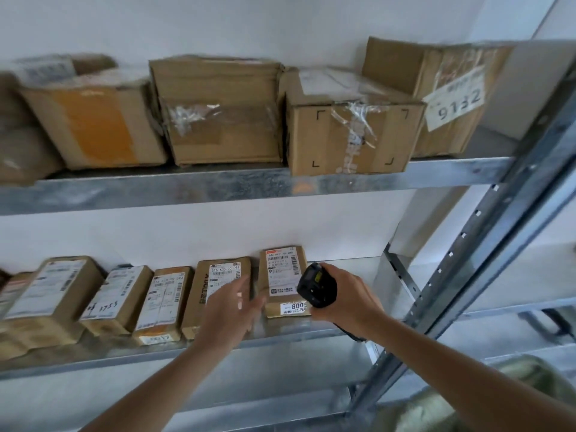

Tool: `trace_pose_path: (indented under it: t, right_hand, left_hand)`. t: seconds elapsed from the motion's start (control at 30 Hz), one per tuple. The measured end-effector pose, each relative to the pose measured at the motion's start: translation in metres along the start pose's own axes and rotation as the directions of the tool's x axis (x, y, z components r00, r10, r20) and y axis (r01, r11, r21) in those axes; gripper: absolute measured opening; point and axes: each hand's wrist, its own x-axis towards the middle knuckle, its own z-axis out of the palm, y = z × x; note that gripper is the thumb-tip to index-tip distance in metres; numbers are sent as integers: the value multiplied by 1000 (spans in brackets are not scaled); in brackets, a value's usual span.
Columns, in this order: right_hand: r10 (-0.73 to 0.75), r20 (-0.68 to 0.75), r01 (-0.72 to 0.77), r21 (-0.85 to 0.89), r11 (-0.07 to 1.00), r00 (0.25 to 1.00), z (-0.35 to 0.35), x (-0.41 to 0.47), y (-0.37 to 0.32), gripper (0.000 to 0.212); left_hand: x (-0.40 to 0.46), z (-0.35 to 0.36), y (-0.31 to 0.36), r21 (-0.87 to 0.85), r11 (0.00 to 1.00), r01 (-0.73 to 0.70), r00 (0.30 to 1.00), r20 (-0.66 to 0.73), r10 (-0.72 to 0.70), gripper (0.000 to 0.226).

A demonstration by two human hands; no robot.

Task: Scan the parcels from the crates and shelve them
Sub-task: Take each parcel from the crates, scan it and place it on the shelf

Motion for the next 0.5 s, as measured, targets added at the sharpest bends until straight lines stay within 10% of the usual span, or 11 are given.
trace_pose_path:
  t: [0.5]
  right_hand:
    - [-167, -40, 157, -186, 970, 985, -62, -199, -248, 66]
  left_hand:
    - [-179, -265, 4, 57, 985, -166, 981, -95, 171, 55]
